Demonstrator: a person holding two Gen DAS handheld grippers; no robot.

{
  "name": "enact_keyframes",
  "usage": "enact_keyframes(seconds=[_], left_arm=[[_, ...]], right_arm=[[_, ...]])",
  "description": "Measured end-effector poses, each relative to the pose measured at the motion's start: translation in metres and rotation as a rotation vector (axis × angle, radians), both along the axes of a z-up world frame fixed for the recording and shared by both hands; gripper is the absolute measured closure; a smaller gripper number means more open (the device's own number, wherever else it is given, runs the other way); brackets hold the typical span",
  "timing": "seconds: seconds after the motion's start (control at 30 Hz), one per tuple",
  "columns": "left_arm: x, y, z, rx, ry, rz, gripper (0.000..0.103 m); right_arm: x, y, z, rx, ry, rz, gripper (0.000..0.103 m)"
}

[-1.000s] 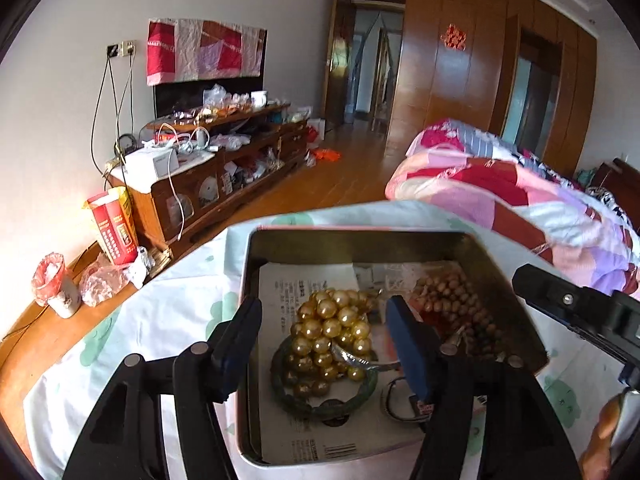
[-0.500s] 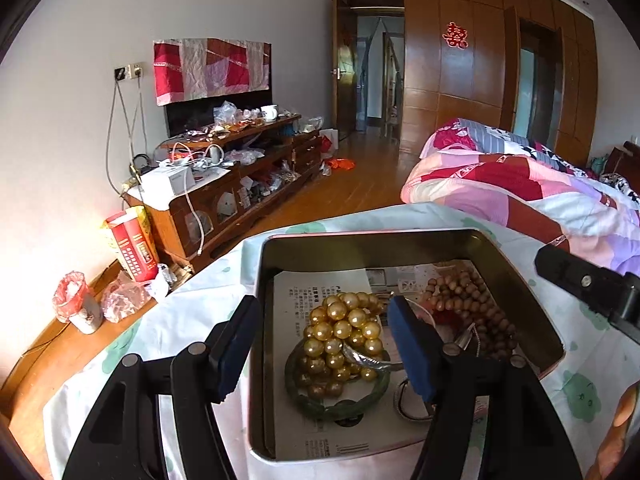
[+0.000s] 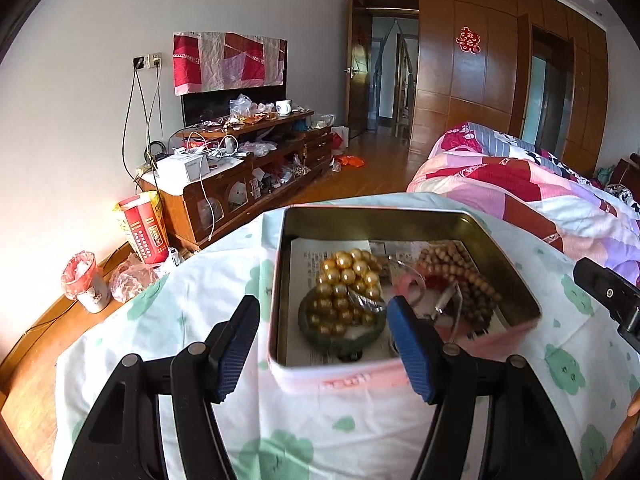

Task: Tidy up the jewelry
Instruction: 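Open both tools in the tin and withdraw them, then move both tools toward the pearl necklace and dark bead bracelet on the cloth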

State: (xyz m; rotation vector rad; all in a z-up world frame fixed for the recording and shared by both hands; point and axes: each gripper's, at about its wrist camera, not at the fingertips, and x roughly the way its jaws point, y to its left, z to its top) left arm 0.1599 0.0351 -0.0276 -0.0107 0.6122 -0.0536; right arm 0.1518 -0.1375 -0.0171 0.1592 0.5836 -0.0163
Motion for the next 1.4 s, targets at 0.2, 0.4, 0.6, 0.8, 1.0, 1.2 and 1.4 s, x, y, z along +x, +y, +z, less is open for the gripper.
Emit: enact_keyframes(seconds=[0.2,0.4,0.6,0.8,1.0,1.2,1.4], left_arm=[[-0.014,-0.002,-0.001,0.002,0.005,0.001,0.036],[-0.028,-0.004,-0.004,0.004,0.01,-0.008,0.036],[-0.04,-0.007,-0.002,0.01,0.001,-0.013,0.036],[-0.05,-0.009,0.002,0.018,-0.019,-0.013,0.036],[-0.062,-0.004,0.007,-0.007,-0.049,-0.011,0.036],[-0.071,0.01,0.004,-0.085,-0.016,-0.012,0.036],[-0.078,0.016,-0.003,-0.129,0.042,-0.035,0.036]], right_arm=[[-0.017,-0.008,-0.006,-0.017,0.003,-0.043,0.04],[-0.03,-0.009,-0.013,-0.03,0.009,-0.064,0.04],[-0.041,-0.007,-0.017,-0.036,0.011,-0.059,0.04],[-0.046,-0.006,-0.015,-0.038,0.001,-0.06,0.04],[-0.055,-0.008,-0.013,-0.02,-0.007,-0.064,0.04],[-0.062,-0.014,-0.01,0.01,-0.008,-0.06,0.04],[-0.072,-0.013,-0.011,0.015,0.028,-0.015,0.04]])
